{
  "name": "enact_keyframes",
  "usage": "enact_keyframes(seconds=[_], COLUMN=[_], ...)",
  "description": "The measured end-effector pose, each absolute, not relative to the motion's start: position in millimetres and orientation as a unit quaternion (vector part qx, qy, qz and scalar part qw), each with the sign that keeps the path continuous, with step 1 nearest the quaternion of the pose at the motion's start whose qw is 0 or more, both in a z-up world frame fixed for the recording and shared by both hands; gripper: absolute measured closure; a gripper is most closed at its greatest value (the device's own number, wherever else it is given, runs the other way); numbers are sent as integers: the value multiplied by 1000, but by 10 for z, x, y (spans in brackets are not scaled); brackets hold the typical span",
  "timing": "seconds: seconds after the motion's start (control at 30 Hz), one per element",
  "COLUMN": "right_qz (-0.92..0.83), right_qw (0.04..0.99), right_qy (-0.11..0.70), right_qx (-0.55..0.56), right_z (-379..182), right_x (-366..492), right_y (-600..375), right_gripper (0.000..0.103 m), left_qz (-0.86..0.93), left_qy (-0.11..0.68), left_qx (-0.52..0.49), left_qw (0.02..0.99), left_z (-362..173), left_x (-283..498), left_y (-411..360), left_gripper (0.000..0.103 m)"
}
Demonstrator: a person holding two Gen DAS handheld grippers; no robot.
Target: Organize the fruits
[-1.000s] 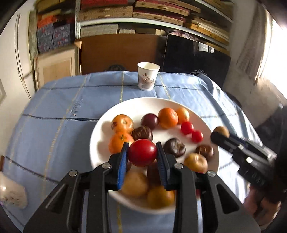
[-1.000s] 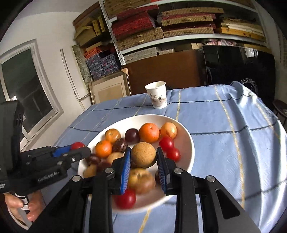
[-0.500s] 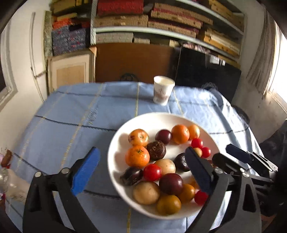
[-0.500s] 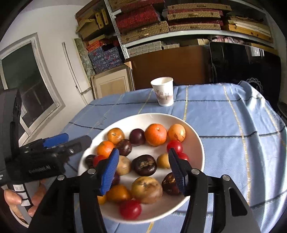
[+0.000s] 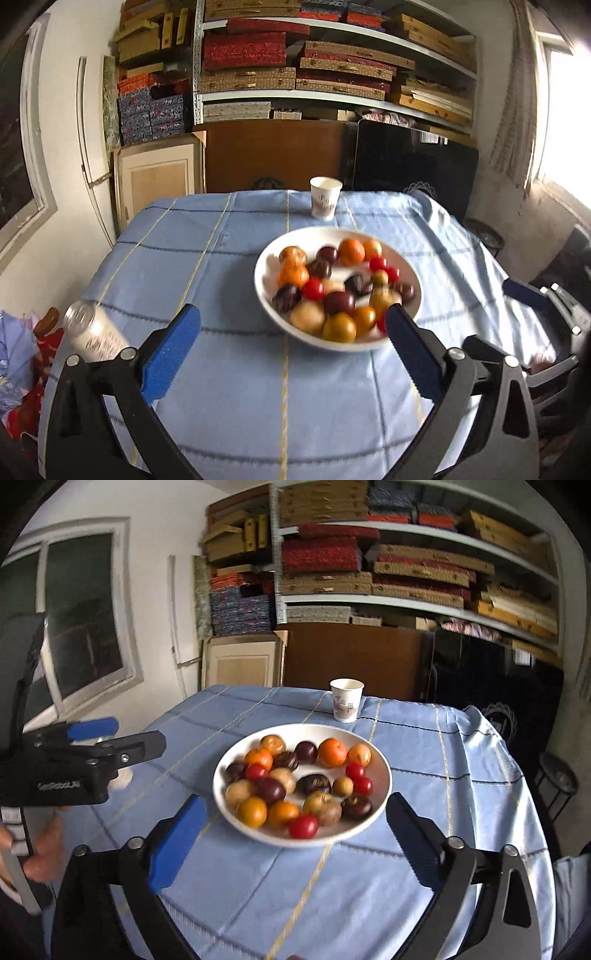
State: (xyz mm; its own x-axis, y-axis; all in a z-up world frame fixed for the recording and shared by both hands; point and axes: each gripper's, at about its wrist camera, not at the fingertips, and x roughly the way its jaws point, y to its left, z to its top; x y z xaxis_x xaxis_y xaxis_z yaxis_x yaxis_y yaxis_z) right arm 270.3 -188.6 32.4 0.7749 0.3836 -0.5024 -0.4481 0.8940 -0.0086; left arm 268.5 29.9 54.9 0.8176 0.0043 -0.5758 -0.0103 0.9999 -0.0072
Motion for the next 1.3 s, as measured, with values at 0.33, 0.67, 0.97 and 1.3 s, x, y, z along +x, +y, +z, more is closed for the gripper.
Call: enact_keyframes(seconds=[0.33, 0.67, 0.97, 1.3], right_qz=[222, 196, 196, 191], right_qw=[936, 937, 932, 931], right_qy=[264, 284, 302, 309], right_qx=[-69, -48, -33, -43], right_z=[-66, -197, -286, -353], right_x=[2483, 2563, 2641, 2655], right_y=[-2052, -2181, -2191, -2136], right_gripper=[4, 4, 4, 4], left_qz=[40, 32, 21, 25], left_qy=[331, 337, 337, 339], left_qx=[13, 19, 37, 45], left_qw=[943, 941, 941, 940], left_z=[44, -42, -95, -153], left_x=[2412, 2370, 2323, 2308], left_y=[265, 255, 165, 162], left_gripper=[5, 5, 5, 5])
